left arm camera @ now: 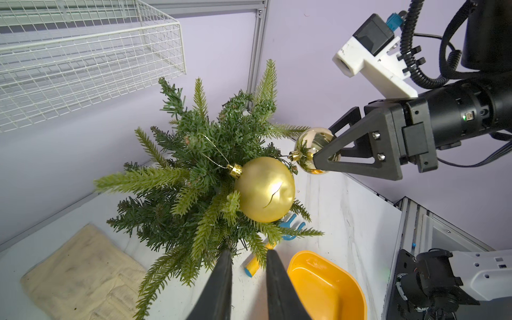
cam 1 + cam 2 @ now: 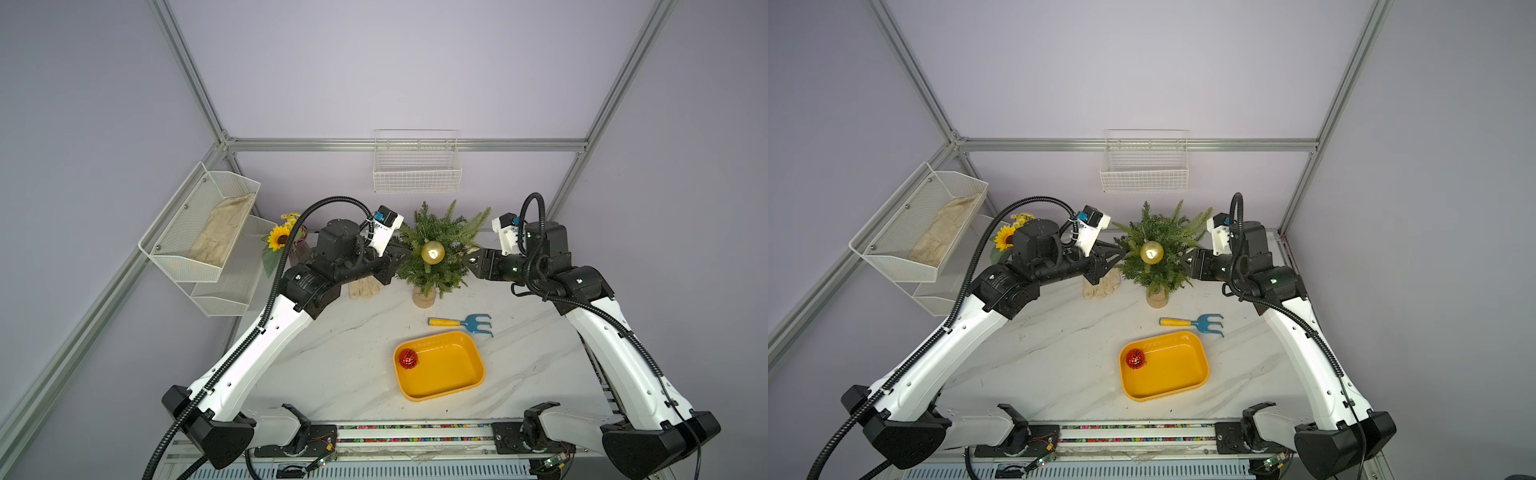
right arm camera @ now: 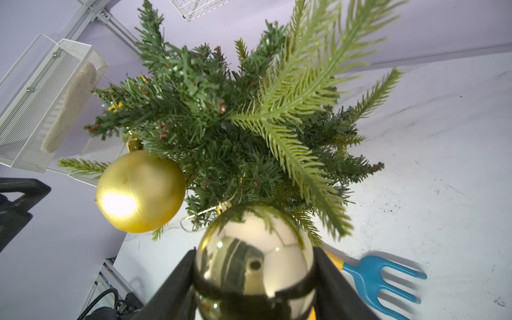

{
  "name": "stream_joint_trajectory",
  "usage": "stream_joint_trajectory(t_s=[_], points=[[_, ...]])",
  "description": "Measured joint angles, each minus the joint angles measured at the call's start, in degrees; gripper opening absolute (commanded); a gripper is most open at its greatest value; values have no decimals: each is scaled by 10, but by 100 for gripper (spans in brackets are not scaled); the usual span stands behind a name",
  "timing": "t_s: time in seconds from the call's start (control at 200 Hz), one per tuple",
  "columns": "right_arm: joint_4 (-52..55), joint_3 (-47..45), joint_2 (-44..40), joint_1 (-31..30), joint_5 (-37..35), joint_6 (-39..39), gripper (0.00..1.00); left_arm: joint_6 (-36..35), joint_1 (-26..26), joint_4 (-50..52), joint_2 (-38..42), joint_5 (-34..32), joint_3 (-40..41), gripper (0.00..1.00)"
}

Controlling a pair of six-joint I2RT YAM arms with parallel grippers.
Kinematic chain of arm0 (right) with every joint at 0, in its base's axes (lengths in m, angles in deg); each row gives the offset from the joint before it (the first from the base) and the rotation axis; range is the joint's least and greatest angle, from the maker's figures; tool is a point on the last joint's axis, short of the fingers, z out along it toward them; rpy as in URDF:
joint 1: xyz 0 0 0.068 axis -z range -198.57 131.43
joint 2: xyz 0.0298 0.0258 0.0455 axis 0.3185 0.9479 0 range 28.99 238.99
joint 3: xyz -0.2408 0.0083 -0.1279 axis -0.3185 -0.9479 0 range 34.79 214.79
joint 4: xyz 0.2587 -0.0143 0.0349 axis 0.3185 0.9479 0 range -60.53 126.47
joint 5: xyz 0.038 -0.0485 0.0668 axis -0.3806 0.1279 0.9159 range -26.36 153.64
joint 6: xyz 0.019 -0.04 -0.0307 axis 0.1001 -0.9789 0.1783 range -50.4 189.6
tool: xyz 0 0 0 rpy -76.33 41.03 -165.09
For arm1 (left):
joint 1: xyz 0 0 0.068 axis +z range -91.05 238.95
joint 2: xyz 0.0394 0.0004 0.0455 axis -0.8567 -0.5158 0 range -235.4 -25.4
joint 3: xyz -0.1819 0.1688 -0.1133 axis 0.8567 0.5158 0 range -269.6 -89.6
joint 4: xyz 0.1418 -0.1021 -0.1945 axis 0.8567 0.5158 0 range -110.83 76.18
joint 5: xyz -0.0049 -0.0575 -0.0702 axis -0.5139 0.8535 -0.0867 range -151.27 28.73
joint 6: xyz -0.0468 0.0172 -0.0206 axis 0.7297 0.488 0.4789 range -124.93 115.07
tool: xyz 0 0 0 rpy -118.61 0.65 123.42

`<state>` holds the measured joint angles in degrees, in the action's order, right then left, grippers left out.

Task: Decorate the small christmas tree with ornaments
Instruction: Hang an ornament on the christmas tree.

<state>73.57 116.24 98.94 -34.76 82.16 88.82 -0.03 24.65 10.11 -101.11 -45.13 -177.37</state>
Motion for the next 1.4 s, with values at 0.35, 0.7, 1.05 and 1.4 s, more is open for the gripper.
stream_joint_trajectory(t_s=[0.35,0.7,1.05,1.4], points=[[-14,-48,-21,0,7,26,39,0,-3,0,0,-1,0,23],[-25,-79,-37,0,11,32,39,0,-4,0,-1,-1,0,24],[-24,-83,-37,-1,3,32,40,0,-6,0,-3,-1,0,24],[-18,-83,-37,-1,-18,27,40,0,-7,0,-4,-2,0,24]])
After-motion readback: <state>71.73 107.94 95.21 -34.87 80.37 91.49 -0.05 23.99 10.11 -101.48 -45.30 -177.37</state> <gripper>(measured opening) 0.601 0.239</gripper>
